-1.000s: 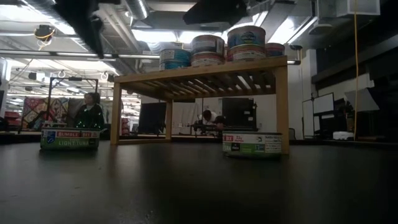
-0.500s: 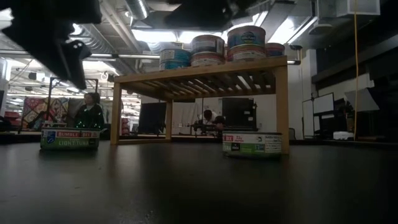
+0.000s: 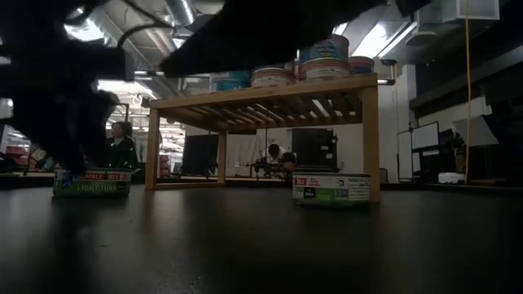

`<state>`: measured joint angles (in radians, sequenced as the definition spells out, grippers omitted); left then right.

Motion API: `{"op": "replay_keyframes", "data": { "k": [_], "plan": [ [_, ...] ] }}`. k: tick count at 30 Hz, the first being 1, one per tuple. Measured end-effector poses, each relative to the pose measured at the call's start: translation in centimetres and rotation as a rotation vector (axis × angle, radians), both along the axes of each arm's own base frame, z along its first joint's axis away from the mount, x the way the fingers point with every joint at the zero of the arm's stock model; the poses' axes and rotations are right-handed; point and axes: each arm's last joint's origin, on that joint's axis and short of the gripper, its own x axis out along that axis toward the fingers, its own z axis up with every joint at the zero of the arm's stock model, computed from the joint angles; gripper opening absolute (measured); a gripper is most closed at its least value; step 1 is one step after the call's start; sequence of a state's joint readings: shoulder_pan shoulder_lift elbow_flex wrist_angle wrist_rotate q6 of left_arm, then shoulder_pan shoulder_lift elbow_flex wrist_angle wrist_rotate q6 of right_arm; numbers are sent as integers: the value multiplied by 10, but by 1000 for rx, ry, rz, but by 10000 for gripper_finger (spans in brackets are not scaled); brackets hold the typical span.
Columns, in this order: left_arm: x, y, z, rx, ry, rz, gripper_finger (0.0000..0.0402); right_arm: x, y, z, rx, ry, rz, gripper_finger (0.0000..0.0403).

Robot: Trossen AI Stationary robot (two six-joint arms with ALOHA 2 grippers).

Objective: Stack canned seafood by type on shelf
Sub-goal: Put the green tuna can aligned with the other green tuna can on the shelf

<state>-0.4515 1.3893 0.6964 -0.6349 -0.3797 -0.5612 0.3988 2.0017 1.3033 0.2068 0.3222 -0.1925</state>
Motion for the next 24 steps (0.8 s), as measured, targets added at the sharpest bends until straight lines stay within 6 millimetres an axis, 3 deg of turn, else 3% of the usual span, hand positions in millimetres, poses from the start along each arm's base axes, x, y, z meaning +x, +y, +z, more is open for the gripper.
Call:
{"op": "replay_keyframes", "data": {
  "k": [10, 24],
  "plan": [
    [7, -1, -19, 132, 47, 12, 245, 5, 1, -23, -15, 42, -3, 289],
    [5, 2, -20, 222, 56, -24, 122, 5, 1, -22, -11, 31, -6, 289]
  ]
}}
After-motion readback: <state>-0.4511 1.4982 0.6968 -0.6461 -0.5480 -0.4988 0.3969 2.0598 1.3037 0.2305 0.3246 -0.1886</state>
